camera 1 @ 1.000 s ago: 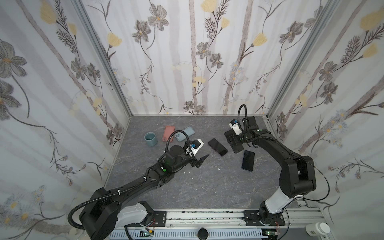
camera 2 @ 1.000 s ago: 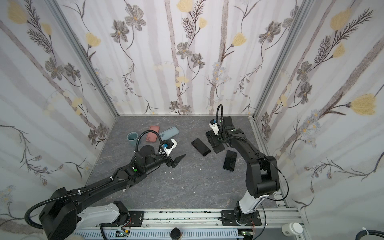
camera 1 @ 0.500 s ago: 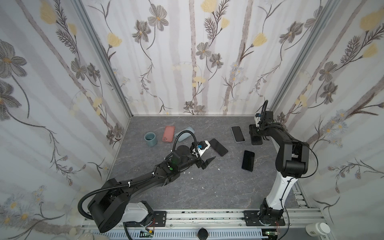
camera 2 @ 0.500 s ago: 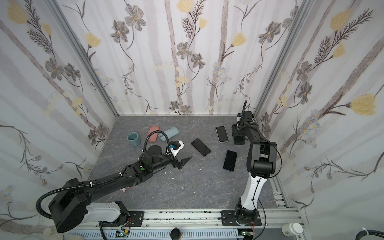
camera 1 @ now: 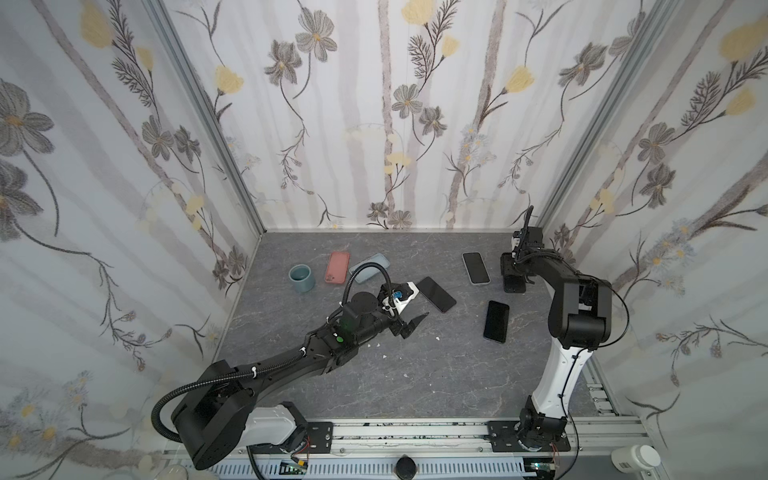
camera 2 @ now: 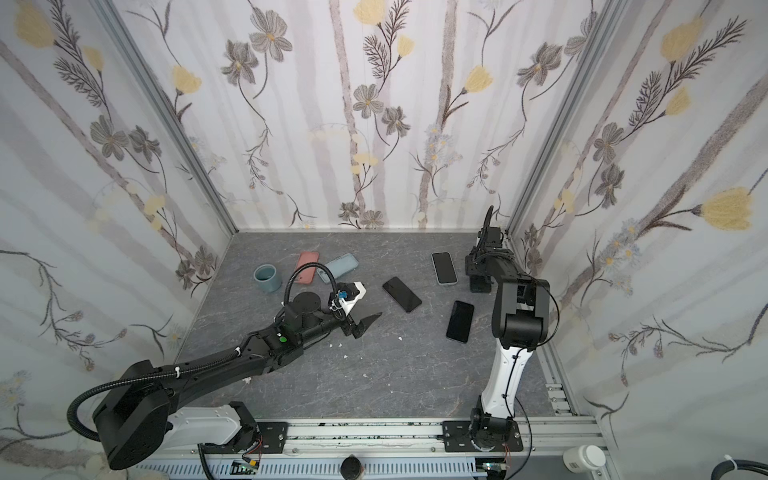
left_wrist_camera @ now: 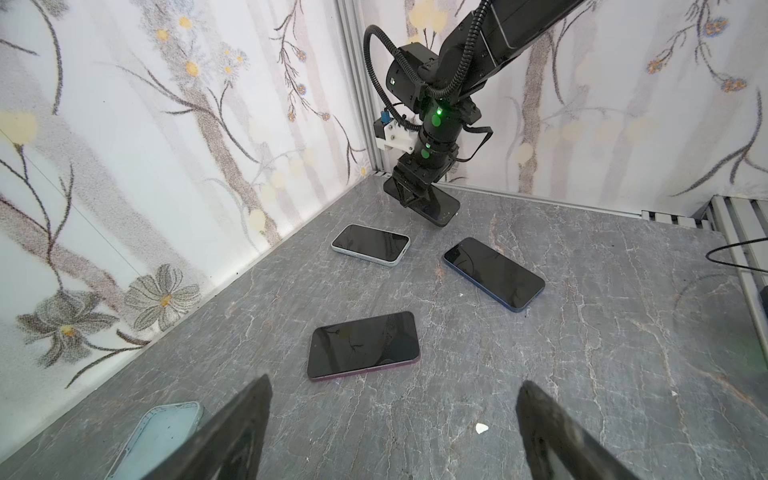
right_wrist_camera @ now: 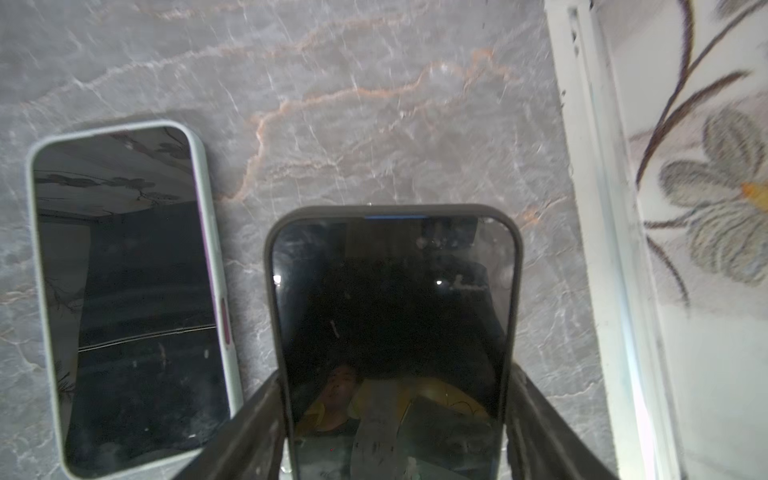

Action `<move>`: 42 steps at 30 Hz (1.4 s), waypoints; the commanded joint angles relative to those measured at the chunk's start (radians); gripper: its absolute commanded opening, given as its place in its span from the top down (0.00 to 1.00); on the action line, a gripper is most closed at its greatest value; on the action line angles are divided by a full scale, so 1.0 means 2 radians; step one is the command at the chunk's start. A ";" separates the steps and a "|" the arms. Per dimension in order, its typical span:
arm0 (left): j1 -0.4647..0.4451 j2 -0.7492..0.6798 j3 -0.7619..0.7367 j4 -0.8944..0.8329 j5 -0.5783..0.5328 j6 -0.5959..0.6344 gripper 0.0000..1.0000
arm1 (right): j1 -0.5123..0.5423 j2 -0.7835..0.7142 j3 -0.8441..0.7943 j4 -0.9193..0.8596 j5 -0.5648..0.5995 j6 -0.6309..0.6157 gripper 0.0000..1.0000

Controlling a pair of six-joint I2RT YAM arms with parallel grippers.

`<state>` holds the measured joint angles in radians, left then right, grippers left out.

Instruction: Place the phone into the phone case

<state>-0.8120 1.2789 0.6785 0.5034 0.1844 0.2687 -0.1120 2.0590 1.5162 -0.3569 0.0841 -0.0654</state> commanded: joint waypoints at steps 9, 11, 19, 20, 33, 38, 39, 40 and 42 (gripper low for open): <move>0.000 -0.018 -0.007 0.012 -0.004 0.005 0.08 | -0.008 0.044 0.031 0.017 0.012 0.011 0.35; 0.000 -0.023 -0.008 0.011 -0.006 0.005 0.08 | -0.010 0.052 0.040 0.017 0.010 0.008 0.33; 0.000 -0.040 -0.009 0.000 -0.031 0.002 0.07 | -0.012 0.065 0.061 0.004 0.005 0.003 0.00; 0.000 -0.042 -0.009 -0.002 -0.034 0.001 0.07 | -0.012 0.062 0.060 0.006 -0.001 0.003 0.00; 0.000 -0.100 0.012 -0.066 -0.133 -0.031 0.00 | 0.031 -0.022 -0.002 0.073 -0.013 0.051 0.00; 0.003 -0.123 0.028 -0.126 -0.205 -0.089 0.00 | 0.074 -0.041 -0.003 0.071 -0.002 0.053 0.00; 0.005 -0.125 0.036 -0.146 -0.215 -0.106 0.00 | 0.084 -0.045 -0.004 0.070 -0.002 0.052 0.01; 0.008 -0.126 0.044 -0.165 -0.223 -0.122 0.00 | 0.094 -0.050 -0.005 0.070 -0.007 0.052 0.01; 0.014 -0.126 0.058 -0.202 -0.231 -0.154 0.00 | 0.116 -0.057 -0.009 0.071 -0.029 0.041 0.02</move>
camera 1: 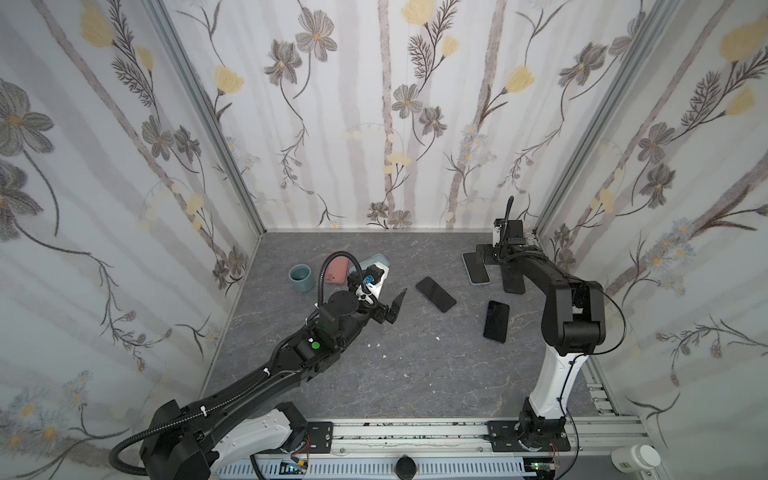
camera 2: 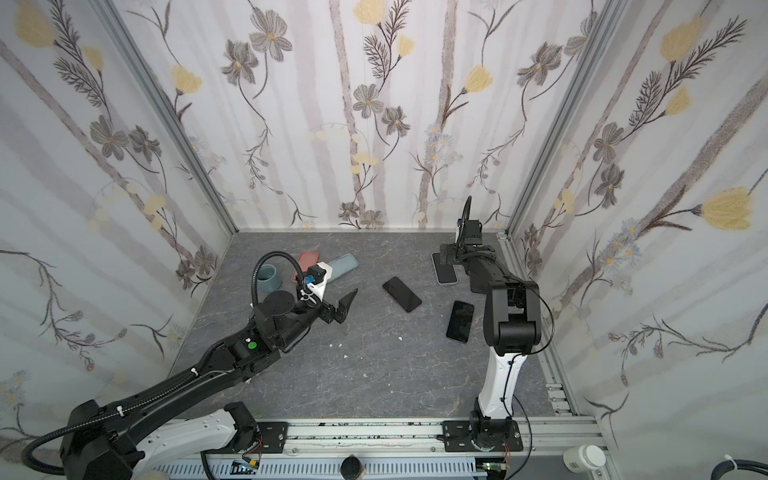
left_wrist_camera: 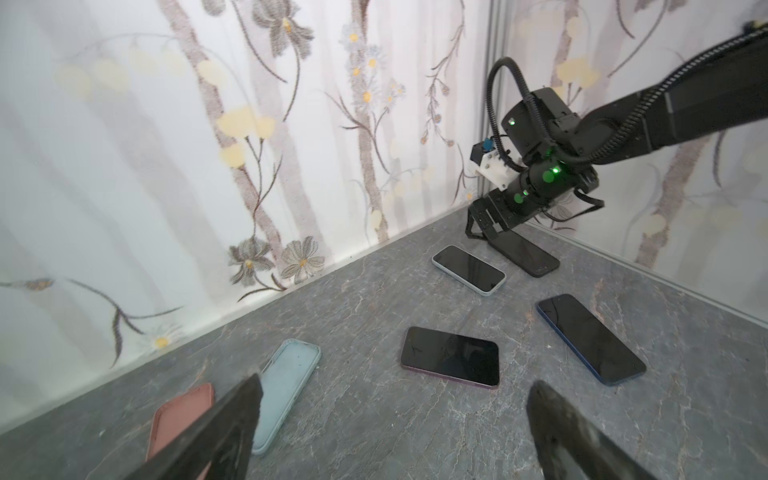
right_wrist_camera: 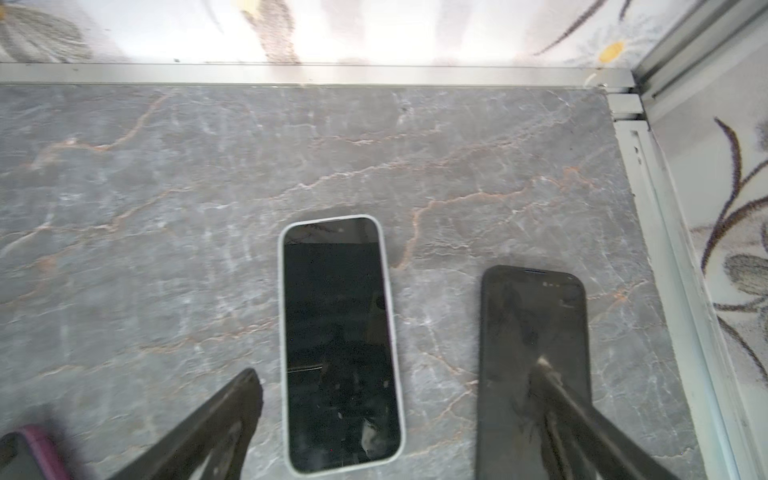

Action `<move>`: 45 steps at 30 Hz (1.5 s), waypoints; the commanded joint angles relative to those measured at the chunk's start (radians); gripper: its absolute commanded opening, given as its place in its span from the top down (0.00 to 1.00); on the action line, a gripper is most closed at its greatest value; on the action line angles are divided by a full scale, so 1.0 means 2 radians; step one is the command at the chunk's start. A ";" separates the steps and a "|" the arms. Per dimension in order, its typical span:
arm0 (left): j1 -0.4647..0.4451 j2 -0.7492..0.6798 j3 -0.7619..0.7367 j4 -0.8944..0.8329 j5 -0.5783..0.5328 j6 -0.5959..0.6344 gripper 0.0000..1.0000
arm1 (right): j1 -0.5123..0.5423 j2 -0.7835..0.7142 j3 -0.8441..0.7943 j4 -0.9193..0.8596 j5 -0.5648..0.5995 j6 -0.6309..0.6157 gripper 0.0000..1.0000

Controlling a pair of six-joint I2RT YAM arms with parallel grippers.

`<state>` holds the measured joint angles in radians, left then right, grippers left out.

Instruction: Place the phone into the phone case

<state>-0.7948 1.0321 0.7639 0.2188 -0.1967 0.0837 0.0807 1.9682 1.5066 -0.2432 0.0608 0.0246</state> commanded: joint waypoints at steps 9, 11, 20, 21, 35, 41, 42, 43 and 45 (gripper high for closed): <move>0.079 0.028 0.072 -0.177 0.008 -0.209 0.00 | 0.106 -0.022 -0.033 -0.036 -0.089 -0.052 0.04; 0.096 0.036 0.074 -0.183 0.030 -0.225 0.00 | 0.115 -0.020 -0.042 -0.047 -0.094 -0.063 0.04; 0.140 0.078 0.081 -0.187 0.111 -0.278 0.00 | 0.141 0.006 -0.057 -0.088 -0.075 -0.106 0.02; 0.140 0.080 0.080 -0.186 0.114 -0.280 0.00 | 0.143 0.009 -0.056 -0.090 -0.072 -0.111 0.02; 0.150 0.104 0.087 -0.215 0.135 -0.275 0.00 | 0.154 0.033 -0.048 -0.122 -0.030 -0.154 0.01; 0.151 0.128 0.090 -0.219 0.156 -0.285 0.00 | 0.156 0.038 -0.047 -0.142 -0.028 -0.161 0.02; 0.151 0.129 0.090 -0.216 0.157 -0.287 0.00 | 0.155 0.038 -0.046 -0.146 -0.027 -0.162 0.02; 0.151 0.130 0.092 -0.216 0.159 -0.289 0.00 | 0.156 0.038 -0.045 -0.149 -0.027 -0.164 0.02; 0.151 0.127 0.091 -0.213 0.158 -0.290 0.00 | 0.157 0.038 -0.043 -0.153 -0.025 -0.169 0.02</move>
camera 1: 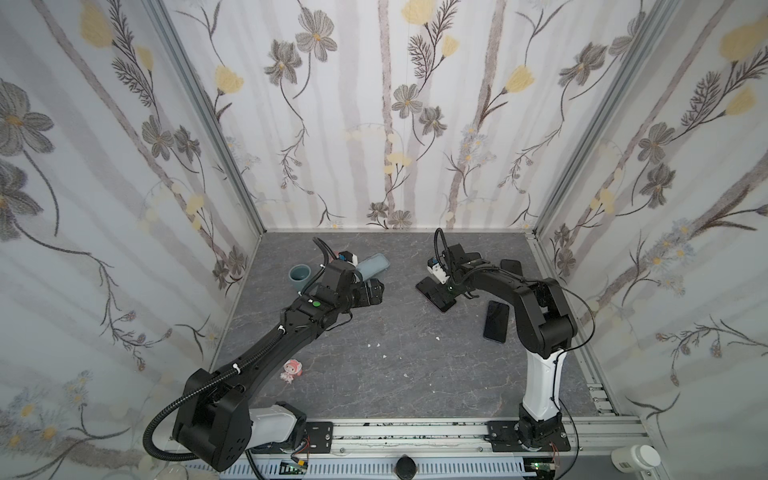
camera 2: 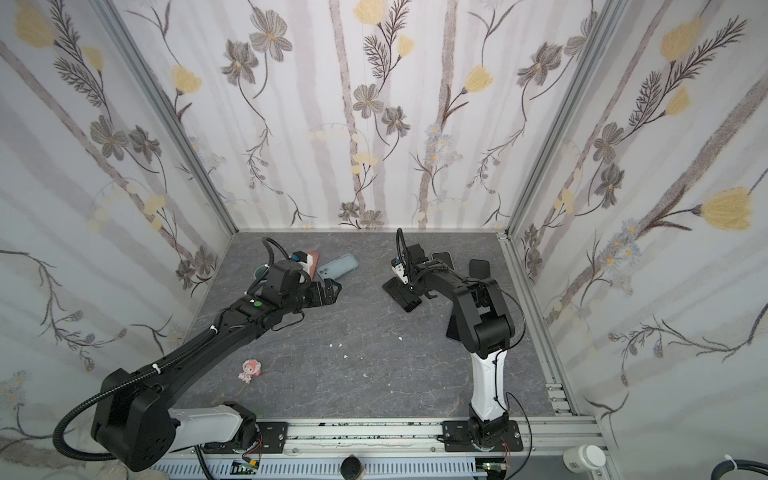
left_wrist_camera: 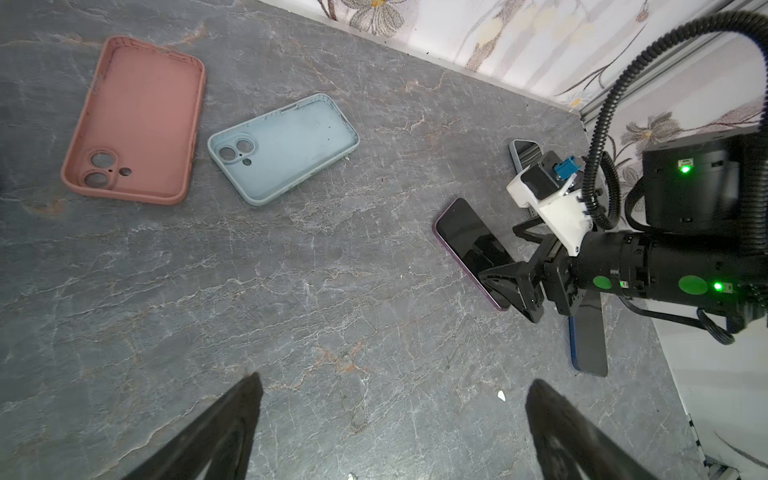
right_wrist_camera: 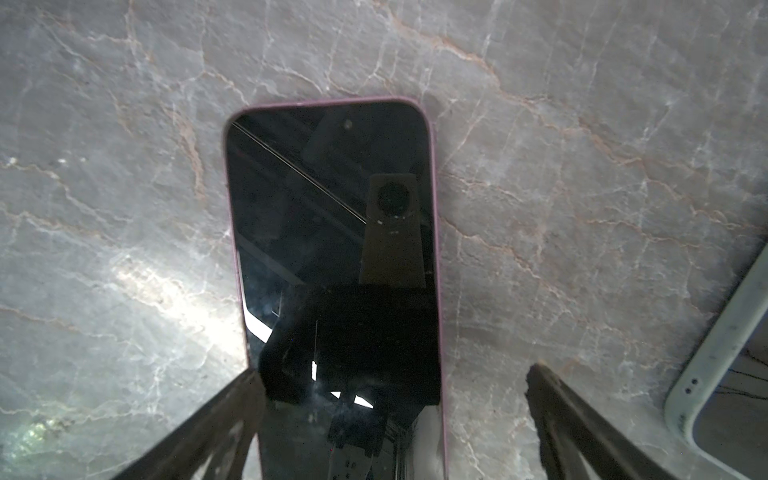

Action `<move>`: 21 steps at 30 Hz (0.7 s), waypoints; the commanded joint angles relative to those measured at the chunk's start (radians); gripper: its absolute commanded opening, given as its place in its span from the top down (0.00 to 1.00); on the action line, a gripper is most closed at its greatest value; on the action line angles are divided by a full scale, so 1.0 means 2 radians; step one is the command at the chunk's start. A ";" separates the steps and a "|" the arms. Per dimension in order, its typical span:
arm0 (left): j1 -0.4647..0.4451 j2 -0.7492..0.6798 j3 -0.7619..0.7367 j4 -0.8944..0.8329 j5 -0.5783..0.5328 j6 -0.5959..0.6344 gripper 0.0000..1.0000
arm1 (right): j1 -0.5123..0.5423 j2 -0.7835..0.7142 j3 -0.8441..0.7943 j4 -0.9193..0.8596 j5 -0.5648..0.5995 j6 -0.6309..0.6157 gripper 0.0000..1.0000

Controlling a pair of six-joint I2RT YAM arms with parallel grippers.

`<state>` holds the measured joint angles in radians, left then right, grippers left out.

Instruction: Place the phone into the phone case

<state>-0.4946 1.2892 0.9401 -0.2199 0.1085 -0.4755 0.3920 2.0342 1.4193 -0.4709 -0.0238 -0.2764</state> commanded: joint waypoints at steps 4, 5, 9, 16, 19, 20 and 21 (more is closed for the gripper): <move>0.001 -0.013 -0.017 0.015 -0.017 -0.019 0.00 | 0.001 0.002 0.002 -0.042 0.018 -0.027 0.04; 0.001 -0.013 -0.020 0.015 -0.018 -0.020 0.00 | 0.001 0.001 0.001 -0.041 0.018 -0.027 0.04; 0.002 -0.032 -0.026 0.008 -0.021 -0.018 0.00 | 0.001 -0.003 -0.002 -0.042 0.012 -0.027 0.05; 0.002 -0.040 -0.032 0.005 -0.021 -0.015 0.00 | 0.003 0.007 0.006 -0.050 0.012 -0.038 0.04; 0.002 -0.046 -0.039 0.008 -0.017 -0.016 0.00 | 0.004 0.021 0.017 -0.063 0.021 -0.037 0.04; 0.002 -0.048 -0.041 0.009 -0.016 -0.015 0.00 | 0.005 0.024 0.017 -0.067 0.021 -0.035 0.04; 0.003 -0.050 -0.044 0.012 -0.015 -0.014 0.00 | 0.005 0.025 0.017 -0.068 0.019 -0.035 0.04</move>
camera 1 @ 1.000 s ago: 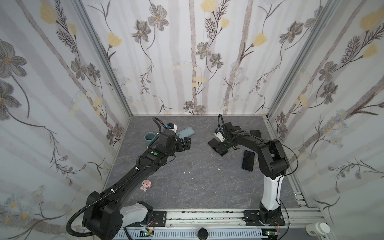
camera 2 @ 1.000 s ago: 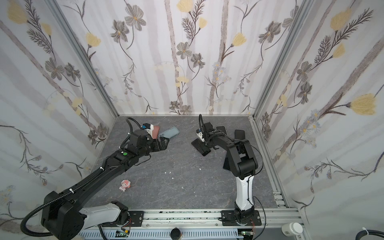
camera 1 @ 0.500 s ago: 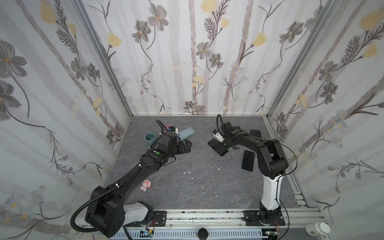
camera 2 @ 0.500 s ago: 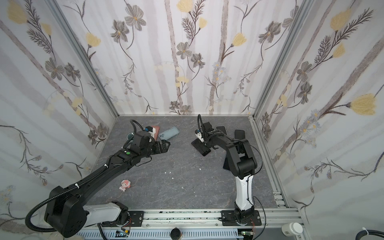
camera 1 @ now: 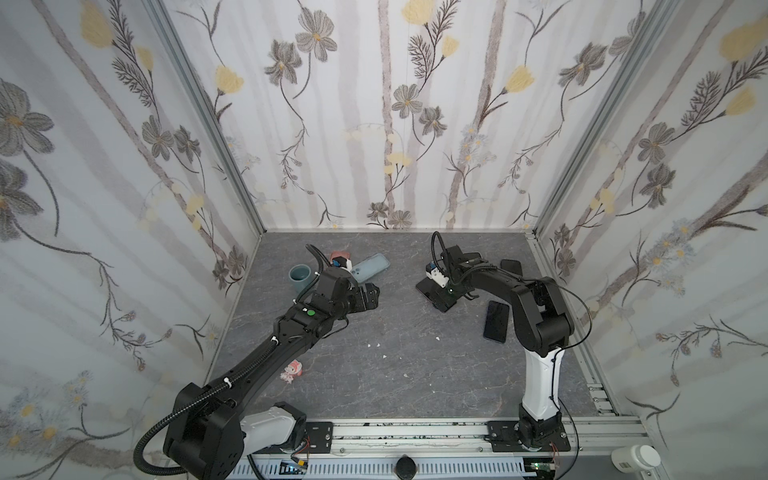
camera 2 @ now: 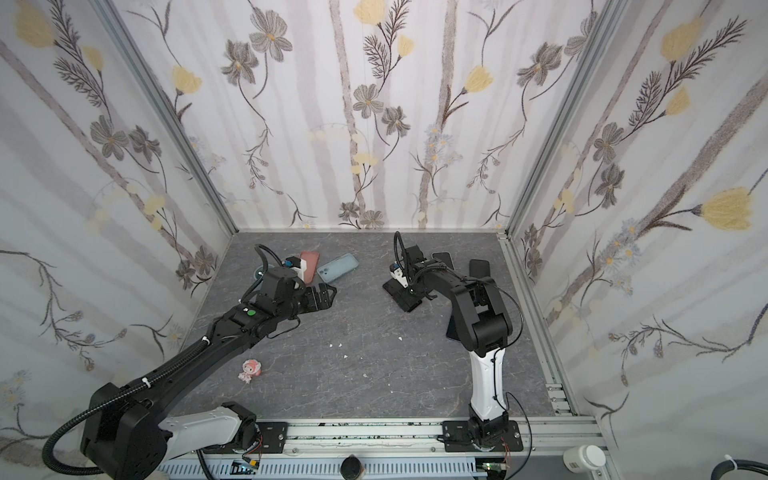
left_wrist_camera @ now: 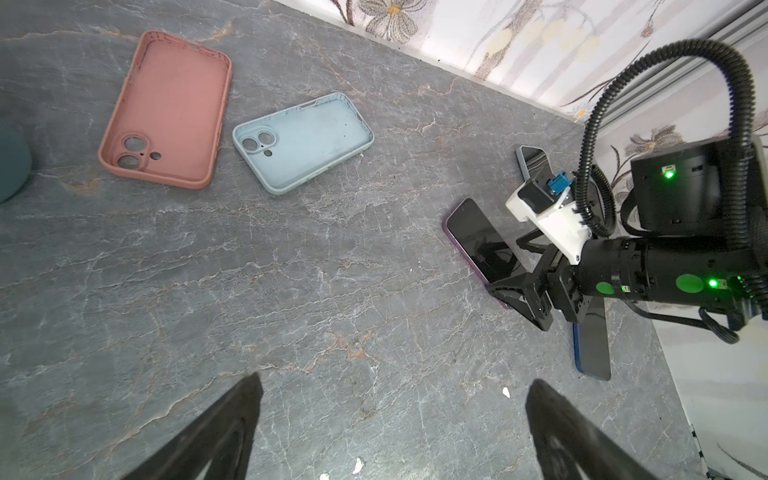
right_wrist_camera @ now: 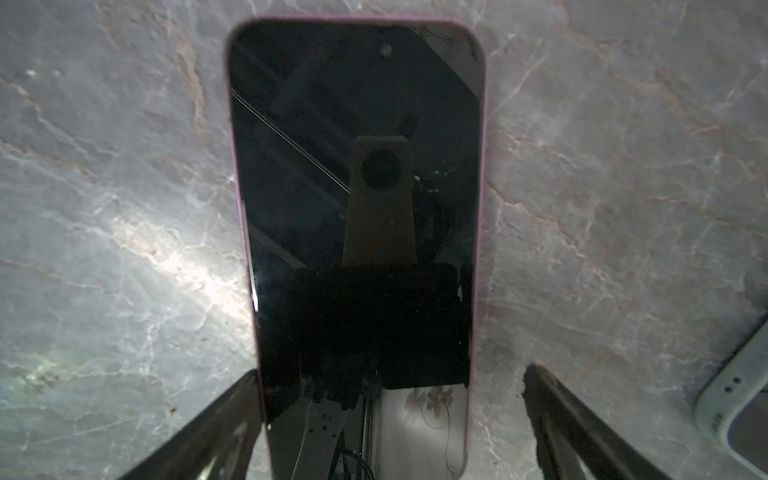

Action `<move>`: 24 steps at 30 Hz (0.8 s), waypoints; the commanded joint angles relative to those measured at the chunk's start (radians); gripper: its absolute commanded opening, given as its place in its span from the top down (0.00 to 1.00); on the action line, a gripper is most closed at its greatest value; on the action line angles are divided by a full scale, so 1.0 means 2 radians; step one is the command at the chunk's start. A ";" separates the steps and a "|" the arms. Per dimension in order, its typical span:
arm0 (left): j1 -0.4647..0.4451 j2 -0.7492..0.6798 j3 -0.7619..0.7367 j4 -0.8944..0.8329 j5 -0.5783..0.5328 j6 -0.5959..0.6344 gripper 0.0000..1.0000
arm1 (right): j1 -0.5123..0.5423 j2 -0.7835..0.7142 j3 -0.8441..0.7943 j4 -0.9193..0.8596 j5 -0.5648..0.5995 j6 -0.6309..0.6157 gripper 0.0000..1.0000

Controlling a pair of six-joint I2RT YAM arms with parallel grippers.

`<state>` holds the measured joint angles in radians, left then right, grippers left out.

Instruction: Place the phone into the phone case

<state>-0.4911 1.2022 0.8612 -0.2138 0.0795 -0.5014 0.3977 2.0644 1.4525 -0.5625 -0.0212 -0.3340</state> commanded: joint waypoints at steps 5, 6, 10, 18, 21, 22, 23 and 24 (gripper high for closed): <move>0.001 -0.009 -0.010 0.016 0.000 0.006 0.00 | 0.003 0.019 0.008 -0.036 0.014 -0.009 0.06; 0.001 -0.008 -0.010 0.016 0.000 0.007 0.00 | 0.003 0.020 0.009 -0.037 0.013 -0.009 0.06; 0.002 -0.007 -0.008 0.019 0.000 0.008 0.00 | 0.004 0.024 0.016 -0.039 0.008 -0.010 0.11; 0.002 -0.012 -0.015 0.022 -0.001 0.005 0.00 | 0.009 0.039 0.031 -0.045 0.011 -0.002 0.15; 0.002 -0.012 -0.017 0.019 -0.003 0.009 0.00 | 0.011 0.042 0.033 -0.045 0.009 0.000 0.18; 0.002 -0.012 -0.015 0.018 -0.003 0.009 0.00 | 0.011 0.042 0.034 -0.045 0.008 0.001 0.18; 0.002 -0.012 -0.014 0.016 -0.002 0.011 0.00 | 0.011 0.044 0.034 -0.046 0.005 0.001 0.20; 0.002 -0.013 -0.014 0.016 -0.002 0.011 0.00 | 0.012 0.045 0.035 -0.048 0.003 0.001 0.21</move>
<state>-0.4892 1.1828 0.8318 -0.1963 0.0822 -0.4942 0.4149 2.1239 1.5318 -0.6239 -0.0555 -0.3302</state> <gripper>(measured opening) 0.997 0.800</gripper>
